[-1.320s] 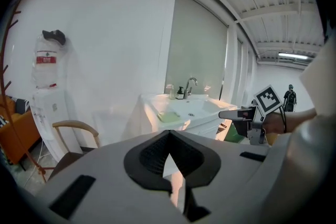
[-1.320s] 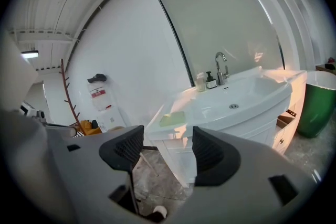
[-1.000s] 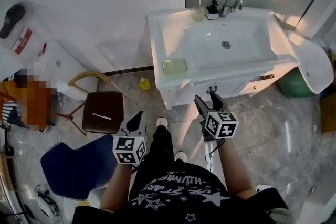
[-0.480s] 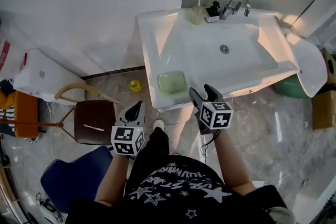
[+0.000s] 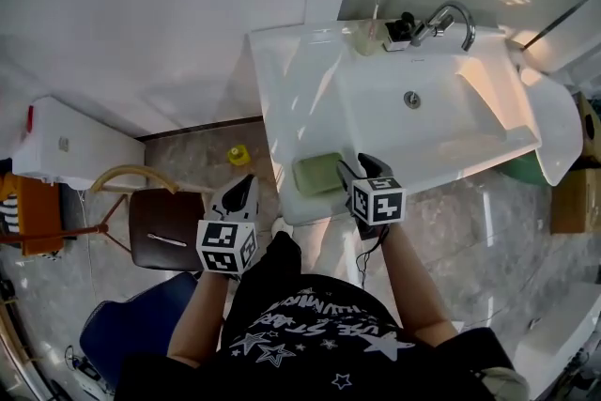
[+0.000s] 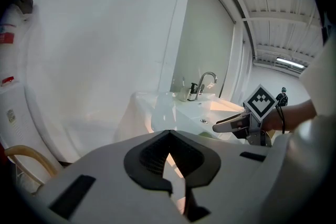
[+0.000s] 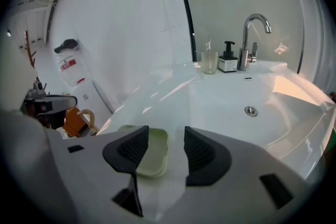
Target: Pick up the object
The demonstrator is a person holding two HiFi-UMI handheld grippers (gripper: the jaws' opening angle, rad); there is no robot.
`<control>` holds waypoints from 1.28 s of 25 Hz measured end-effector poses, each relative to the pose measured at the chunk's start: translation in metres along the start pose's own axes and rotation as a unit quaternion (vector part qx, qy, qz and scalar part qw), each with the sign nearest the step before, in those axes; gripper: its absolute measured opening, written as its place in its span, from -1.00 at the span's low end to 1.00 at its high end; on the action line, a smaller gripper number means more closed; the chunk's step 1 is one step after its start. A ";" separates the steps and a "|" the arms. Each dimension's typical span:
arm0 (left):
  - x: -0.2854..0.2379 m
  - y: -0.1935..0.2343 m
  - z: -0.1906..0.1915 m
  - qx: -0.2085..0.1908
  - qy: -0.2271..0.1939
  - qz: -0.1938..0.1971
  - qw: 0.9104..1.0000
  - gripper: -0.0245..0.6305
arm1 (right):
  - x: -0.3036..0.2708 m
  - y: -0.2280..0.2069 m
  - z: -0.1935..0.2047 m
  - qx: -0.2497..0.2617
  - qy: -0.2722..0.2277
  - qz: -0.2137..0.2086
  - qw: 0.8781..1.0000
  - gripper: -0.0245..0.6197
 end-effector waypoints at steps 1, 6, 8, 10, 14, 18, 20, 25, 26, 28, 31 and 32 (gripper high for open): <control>-0.005 0.004 -0.001 0.001 0.003 0.001 1.000 -0.88 | -0.007 -0.001 0.000 0.006 0.011 0.001 1.000 -0.23; -0.023 0.020 -0.002 0.005 0.017 0.006 1.000 -0.88 | -0.031 0.001 0.004 0.022 0.064 -0.008 0.998 -0.33; -0.027 0.024 -0.001 0.008 0.019 0.006 1.000 -0.88 | -0.039 0.002 0.008 0.024 0.087 -0.010 0.996 -0.37; -0.030 0.027 -0.001 0.010 0.021 0.006 1.000 -0.88 | -0.045 0.001 0.011 0.017 0.101 -0.009 0.995 -0.39; -0.034 0.028 0.003 0.014 0.027 0.009 1.000 -0.88 | -0.050 -0.002 0.011 0.014 0.108 0.001 0.994 -0.52; -0.033 0.028 0.007 0.014 0.029 0.007 0.999 -0.88 | -0.051 -0.002 0.011 0.029 0.116 -0.001 0.993 -0.64; -0.033 0.028 0.007 0.014 0.029 0.005 0.999 -0.88 | -0.052 -0.001 0.010 0.038 0.118 0.003 0.992 -0.65; -0.027 0.025 0.007 0.009 0.027 0.000 1.000 -0.88 | -0.050 -0.005 0.005 0.018 0.112 0.016 0.993 -0.78; -0.025 0.024 0.007 0.008 0.026 -0.002 1.000 -0.88 | -0.049 -0.006 0.005 0.015 0.111 0.017 0.994 -0.79; -0.020 0.021 0.007 0.006 0.024 -0.004 1.000 -0.88 | -0.045 -0.006 0.004 0.012 0.105 0.021 0.994 -0.80; -0.012 0.016 0.008 0.002 0.020 -0.007 1.000 -0.88 | -0.035 -0.007 -0.003 0.004 0.085 0.022 0.996 -0.80; -0.009 0.014 0.008 0.002 0.018 -0.009 1.000 -0.88 | -0.031 -0.006 -0.006 0.003 0.077 0.022 0.997 -0.80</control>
Point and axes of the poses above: the fingertips, and each gripper's own axes: x backward along the fingers, y to its left, z out of its underside, the point moved 5 cm from there along x, backward along the fingers, and after that the axes turned 2 degrees about z, right-handed, at the moved point
